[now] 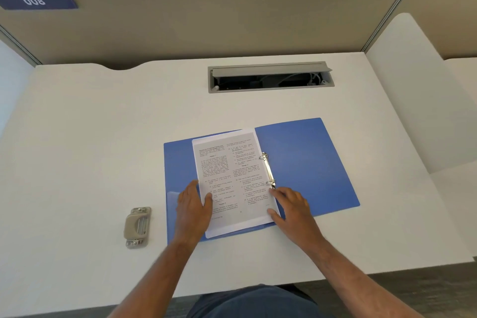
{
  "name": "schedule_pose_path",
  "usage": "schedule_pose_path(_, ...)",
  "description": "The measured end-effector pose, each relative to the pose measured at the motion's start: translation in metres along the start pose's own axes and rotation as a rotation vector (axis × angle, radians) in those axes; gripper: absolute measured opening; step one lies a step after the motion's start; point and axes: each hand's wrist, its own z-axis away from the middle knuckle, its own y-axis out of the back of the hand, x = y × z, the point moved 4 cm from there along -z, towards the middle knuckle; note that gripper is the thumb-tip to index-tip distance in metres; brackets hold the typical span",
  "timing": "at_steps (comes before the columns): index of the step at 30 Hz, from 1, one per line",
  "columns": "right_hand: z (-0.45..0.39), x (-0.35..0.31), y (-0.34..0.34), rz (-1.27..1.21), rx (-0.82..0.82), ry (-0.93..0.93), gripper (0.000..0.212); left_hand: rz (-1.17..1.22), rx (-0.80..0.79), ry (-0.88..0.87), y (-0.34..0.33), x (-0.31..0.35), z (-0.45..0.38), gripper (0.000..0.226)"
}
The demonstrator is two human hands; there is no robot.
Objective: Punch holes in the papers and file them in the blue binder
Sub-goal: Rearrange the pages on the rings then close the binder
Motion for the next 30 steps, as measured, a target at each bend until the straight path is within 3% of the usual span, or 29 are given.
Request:
schedule_pose_path(4, 0.002, 0.003, -0.004, 0.023, -0.003, 0.025, 0.060, 0.131, -0.008, 0.071, 0.002, 0.012, -0.002, 0.029)
schedule_pose_path(11, 0.002, 0.005, -0.005, 0.039, -0.037, 0.031, 0.064, 0.547, 0.036, 0.417, 0.007, 0.024, -0.012, 0.038)
schedule_pose_path(14, 0.002, 0.006, -0.005, 0.048, -0.038, 0.043, 0.064, 0.556, 0.027, 0.425, 0.010, 0.024, -0.018, 0.016)
schedule_pose_path(20, 0.002, 0.007, -0.005, 0.060, -0.035, 0.054, 0.065, 0.556, -0.043, 0.373, 0.007, 0.033, -0.022, 0.024)
schedule_pose_path(30, 0.003, 0.007, -0.005, 0.064, -0.047, 0.066, 0.065, 0.630, -0.132, 0.433, 0.008, 0.056, -0.017, 0.039)
